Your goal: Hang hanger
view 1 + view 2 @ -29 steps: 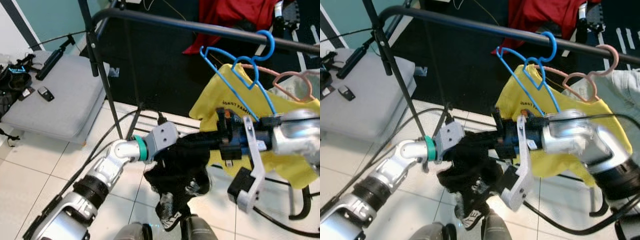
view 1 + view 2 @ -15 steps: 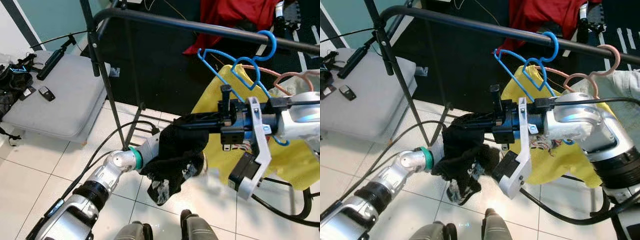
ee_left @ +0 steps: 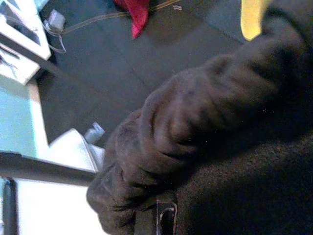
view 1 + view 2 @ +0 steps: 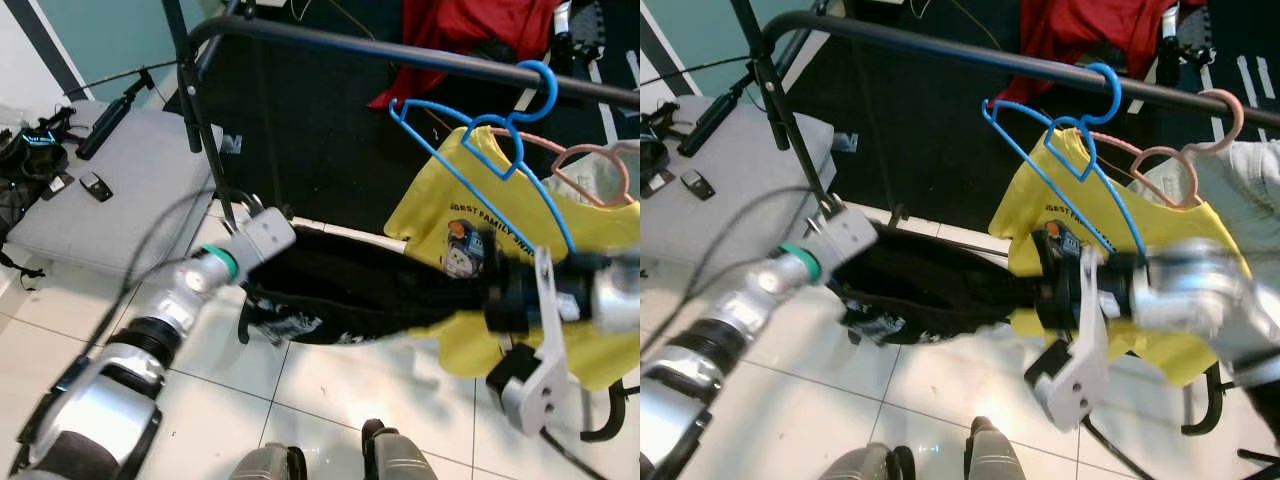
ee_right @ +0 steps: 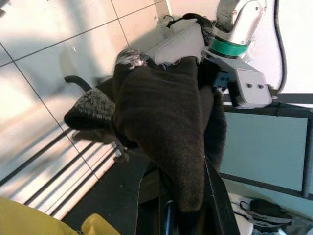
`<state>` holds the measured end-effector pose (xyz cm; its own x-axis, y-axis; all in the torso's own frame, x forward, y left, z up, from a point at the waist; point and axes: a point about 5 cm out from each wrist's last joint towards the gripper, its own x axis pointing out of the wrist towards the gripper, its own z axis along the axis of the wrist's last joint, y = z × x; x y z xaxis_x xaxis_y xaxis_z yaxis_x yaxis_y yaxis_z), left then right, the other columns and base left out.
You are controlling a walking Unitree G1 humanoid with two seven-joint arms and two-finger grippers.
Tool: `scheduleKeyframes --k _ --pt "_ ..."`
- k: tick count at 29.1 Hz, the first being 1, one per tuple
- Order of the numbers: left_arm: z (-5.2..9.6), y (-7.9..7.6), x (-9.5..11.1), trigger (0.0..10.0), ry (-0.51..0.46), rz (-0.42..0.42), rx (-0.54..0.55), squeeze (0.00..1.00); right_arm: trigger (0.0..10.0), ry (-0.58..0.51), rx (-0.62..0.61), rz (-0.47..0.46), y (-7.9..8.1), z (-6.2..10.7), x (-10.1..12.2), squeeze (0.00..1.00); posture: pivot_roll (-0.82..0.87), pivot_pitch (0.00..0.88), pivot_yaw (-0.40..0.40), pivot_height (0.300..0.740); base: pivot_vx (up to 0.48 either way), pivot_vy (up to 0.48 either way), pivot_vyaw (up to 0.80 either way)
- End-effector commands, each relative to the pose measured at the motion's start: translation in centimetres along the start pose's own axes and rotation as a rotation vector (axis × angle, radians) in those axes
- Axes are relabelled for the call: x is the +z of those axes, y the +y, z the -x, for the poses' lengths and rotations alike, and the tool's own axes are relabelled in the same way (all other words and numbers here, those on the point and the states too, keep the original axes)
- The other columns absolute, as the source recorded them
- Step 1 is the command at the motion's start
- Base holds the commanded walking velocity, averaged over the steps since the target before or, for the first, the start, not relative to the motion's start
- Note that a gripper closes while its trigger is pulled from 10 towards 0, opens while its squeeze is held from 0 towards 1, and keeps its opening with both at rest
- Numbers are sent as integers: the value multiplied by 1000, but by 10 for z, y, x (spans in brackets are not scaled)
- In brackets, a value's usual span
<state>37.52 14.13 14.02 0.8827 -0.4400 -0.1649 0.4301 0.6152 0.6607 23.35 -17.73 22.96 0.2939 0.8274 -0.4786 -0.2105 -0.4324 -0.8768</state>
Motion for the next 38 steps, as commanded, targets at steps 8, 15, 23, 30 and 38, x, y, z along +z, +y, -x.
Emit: scheduleKeyframes --k 8,15,23,30,38 --pt "14 -7 15 0 -146 1 -77 0 0 64 91 -110 39 -10 -10 0 -169 131 118 740 0 0 0" --pt "14 -17 24 0 -186 74 -80 0 0 83 84 -204 64 -30 -10 0 -158 132 118 740 0 0 0" --pt "20 -53 36 0 -241 182 -302 0 0 193 9 -351 91 -62 -25 0 -147 129 144 740 0 0 0" --pt "35 -71 27 0 -223 146 -476 0 0 237 11 -389 102 -64 -30 0 -152 129 155 740 0 0 0" --pt "46 -79 16 0 -196 111 -550 0 0 275 17 -414 111 -57 -33 0 -157 132 162 740 0 0 0"
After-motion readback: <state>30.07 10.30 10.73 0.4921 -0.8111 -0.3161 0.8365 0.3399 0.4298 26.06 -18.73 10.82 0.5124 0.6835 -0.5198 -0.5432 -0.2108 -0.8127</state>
